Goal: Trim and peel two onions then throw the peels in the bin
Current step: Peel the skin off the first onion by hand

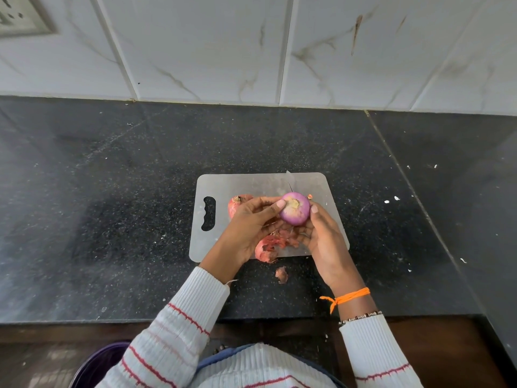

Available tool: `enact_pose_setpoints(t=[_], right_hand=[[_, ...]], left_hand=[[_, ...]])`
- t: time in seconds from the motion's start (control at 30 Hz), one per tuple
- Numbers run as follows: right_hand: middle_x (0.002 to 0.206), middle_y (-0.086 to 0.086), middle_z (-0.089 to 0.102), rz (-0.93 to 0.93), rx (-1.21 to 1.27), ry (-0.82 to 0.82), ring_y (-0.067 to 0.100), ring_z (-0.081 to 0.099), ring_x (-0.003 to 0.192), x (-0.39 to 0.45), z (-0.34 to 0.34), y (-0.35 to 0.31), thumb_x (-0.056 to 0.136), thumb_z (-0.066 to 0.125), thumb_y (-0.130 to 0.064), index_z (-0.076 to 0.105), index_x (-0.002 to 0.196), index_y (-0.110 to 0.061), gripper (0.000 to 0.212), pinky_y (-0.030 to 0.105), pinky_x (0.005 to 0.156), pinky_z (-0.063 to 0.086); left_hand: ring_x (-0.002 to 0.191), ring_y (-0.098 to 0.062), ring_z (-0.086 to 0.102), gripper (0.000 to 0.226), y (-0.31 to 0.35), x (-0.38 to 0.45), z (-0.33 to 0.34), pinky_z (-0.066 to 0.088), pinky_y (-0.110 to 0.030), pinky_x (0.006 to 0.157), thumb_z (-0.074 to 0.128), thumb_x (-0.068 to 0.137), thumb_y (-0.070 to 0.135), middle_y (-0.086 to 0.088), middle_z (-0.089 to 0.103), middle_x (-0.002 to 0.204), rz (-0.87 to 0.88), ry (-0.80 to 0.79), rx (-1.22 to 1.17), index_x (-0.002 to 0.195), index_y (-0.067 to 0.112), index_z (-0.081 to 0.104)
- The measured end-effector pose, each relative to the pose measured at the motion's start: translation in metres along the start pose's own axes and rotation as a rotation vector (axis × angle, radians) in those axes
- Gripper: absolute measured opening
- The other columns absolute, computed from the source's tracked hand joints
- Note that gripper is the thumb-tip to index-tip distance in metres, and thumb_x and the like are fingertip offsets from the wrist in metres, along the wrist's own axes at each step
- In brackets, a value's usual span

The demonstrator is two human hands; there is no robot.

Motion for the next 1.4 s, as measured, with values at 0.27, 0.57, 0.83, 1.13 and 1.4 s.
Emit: enact_pose_setpoints(t=[0.27, 0.57, 0.83, 1.13, 1.4], right_hand=[[0.076, 0.01, 0.066, 0.112, 0.182, 0.04, 0.012, 0.063, 0.062, -0.001, 0.0, 0.0, 0.098, 0.034, -0.034, 0.061, 0.101, -0.011, 0.036, 0.022, 0.056, 0.053], [0.08, 0.008, 0.066, 0.091, 0.008, 0.043, 0.012, 0.062, 0.066, -0.004, 0.003, -0.001, 0.096, 0.045, -0.03, 0.063, 0.102, -0.009, 0.028, 0.02, 0.057, 0.051], [0.088, 0.011, 0.066, 0.088, 0.015, 0.024, 0.012, 0.065, 0.07, -0.006, 0.005, -0.002, 0.096, 0.043, -0.03, 0.062, 0.099, -0.014, 0.025, 0.021, 0.06, 0.053], [0.081, 0.004, 0.068, 0.097, 0.06, 0.013, 0.006, 0.065, 0.063, -0.006, 0.002, -0.004, 0.097, 0.042, -0.029, 0.064, 0.099, -0.018, 0.024, 0.019, 0.055, 0.051], [0.092, 0.013, 0.064, 0.189, 0.116, 0.023, 0.018, 0.062, 0.072, -0.001, -0.003, 0.003, 0.098, 0.038, -0.034, 0.06, 0.104, -0.016, 0.029, 0.029, 0.067, 0.058]], left_hand=[[0.06, -0.009, 0.066, 0.011, 0.001, -0.004, 0.004, 0.056, -0.019, 0.055, 0.054, 0.089, 0.005, -0.01, 0.063, 0.076, 0.029, 0.033, -0.014, 0.079, 0.005, 0.058], [0.087, -0.014, 0.065, 0.045, -0.002, -0.007, 0.011, 0.057, -0.03, 0.078, 0.082, 0.062, 0.021, -0.003, 0.067, 0.099, 0.216, 0.005, 0.435, 0.104, 0.018, 0.067], [0.097, -0.021, 0.063, 0.034, 0.002, -0.005, 0.007, 0.055, -0.031, 0.086, 0.062, 0.084, 0.006, -0.009, 0.065, 0.108, 0.136, -0.036, 0.355, 0.118, 0.005, 0.061], [0.094, -0.014, 0.067, 0.031, -0.001, -0.004, 0.006, 0.056, -0.025, 0.079, 0.054, 0.091, 0.015, -0.009, 0.065, 0.111, 0.093, -0.065, 0.392, 0.121, 0.009, 0.059], [0.081, -0.01, 0.068, 0.028, -0.002, 0.001, 0.009, 0.058, -0.023, 0.067, 0.045, 0.095, 0.005, -0.008, 0.059, 0.112, 0.156, -0.035, 0.434, 0.12, 0.004, 0.059]])
Point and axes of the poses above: each hand's wrist, its own x-axis towards the middle knuckle, its own z-axis out of the palm, y = z × x, the point moved 2 cm from there along x, towards the middle knuckle
